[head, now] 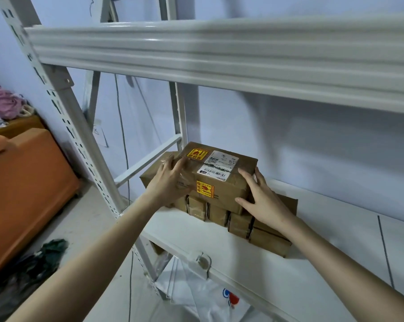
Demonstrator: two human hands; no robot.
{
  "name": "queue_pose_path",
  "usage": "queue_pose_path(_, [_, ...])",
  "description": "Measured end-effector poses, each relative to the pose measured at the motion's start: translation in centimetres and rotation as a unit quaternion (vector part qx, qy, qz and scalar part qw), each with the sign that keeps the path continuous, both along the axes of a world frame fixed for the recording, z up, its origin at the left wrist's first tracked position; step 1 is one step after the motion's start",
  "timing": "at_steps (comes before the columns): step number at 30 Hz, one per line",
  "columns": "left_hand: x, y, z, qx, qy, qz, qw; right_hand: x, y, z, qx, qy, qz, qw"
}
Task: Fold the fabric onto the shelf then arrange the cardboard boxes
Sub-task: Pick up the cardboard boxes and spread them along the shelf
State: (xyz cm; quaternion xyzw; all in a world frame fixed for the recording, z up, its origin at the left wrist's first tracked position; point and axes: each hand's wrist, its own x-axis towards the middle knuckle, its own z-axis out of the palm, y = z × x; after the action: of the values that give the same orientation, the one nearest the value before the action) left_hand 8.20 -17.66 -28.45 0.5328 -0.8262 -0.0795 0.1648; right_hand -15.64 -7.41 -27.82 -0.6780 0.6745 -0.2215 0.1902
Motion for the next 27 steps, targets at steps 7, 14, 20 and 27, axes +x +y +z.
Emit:
queue_pose_path(7, [0.7,1.5,0.6,-0.022,0.098,0.006,0.995,0.1,1.5,0.4,-0.030,-0.067,-0.007,0.997])
queue_pose_path(14, [0.2,6.5,3.0,-0.080,0.118,-0.002,0.990,-1.1,5.4,2.0,-0.122,-0.078,-0.018,0.989])
queue_pose_path(20, [-1.9,11.6,4.6,-0.096,0.104,-0.031,0.989,-3.6,9.9,3.7,-0.147,-0.073,-0.035,0.986])
queue_pose_path(27, [-4.1,14.3,4.8,-0.117,0.085,-0.033,0.989,-6.6,13.7,4.7,-0.168,-0.063,-0.035,0.983])
